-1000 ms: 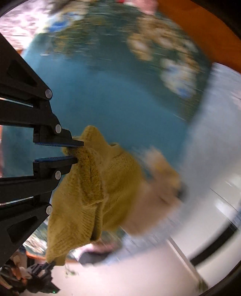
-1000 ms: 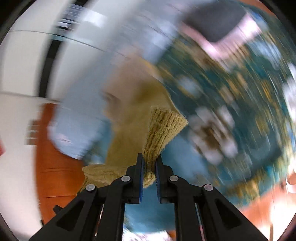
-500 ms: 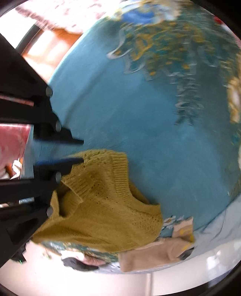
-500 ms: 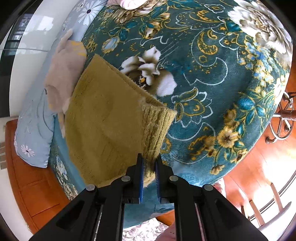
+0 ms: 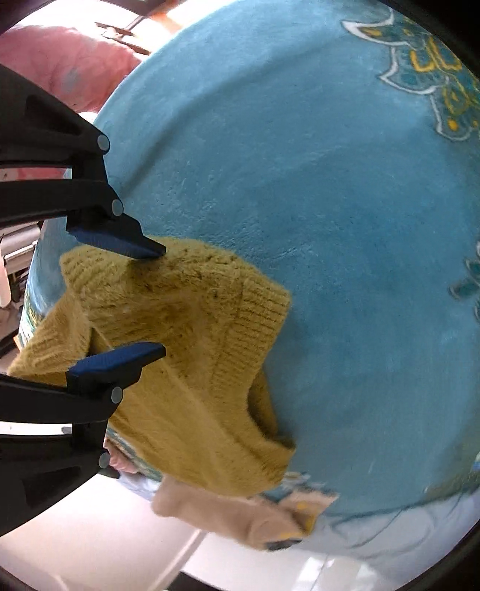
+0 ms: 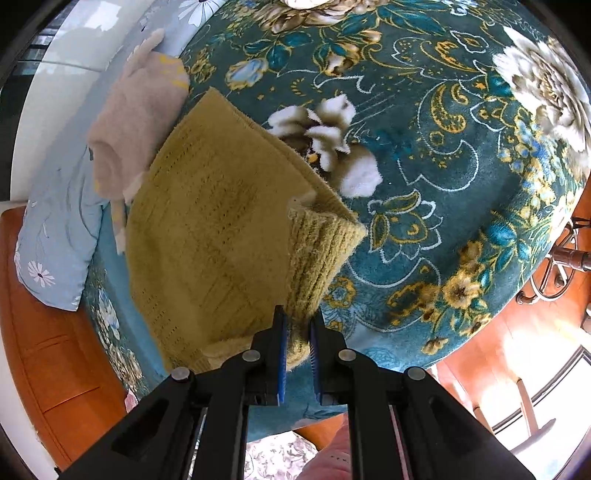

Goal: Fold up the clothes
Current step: 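Lift the sweater with both tools and shake it out above the bed, then lay the sweater flat on the bed and open both tools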

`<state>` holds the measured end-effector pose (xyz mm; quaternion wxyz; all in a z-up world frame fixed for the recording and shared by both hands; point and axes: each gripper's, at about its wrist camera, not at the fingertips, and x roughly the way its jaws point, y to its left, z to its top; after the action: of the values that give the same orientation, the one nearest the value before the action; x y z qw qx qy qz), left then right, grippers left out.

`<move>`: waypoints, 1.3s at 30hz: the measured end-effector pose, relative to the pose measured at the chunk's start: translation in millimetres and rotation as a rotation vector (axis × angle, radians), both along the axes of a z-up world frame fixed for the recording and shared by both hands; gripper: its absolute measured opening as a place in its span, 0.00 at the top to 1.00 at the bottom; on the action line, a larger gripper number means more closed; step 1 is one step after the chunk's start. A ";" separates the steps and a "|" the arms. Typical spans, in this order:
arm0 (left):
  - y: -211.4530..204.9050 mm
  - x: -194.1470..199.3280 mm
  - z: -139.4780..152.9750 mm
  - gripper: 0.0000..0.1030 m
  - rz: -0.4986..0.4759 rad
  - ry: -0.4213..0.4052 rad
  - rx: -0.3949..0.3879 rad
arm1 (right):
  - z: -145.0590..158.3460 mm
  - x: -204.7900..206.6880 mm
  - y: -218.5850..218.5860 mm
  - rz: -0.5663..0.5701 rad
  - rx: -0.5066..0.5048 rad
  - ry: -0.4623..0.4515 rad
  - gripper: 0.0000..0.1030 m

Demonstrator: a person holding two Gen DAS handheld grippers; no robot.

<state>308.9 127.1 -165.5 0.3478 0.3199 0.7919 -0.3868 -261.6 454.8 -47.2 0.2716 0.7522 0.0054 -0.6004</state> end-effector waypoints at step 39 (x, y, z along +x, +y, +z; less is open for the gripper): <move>-110.8 -35.9 269.5 0.91 -0.240 0.336 -0.622 | 223.0 -29.5 -67.1 0.039 -0.606 0.198 0.91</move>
<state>273.0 16.3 104.0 0.2458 0.2218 0.6391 -0.6942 -291.1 387.7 175.8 0.4929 0.5746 -0.1328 -0.6397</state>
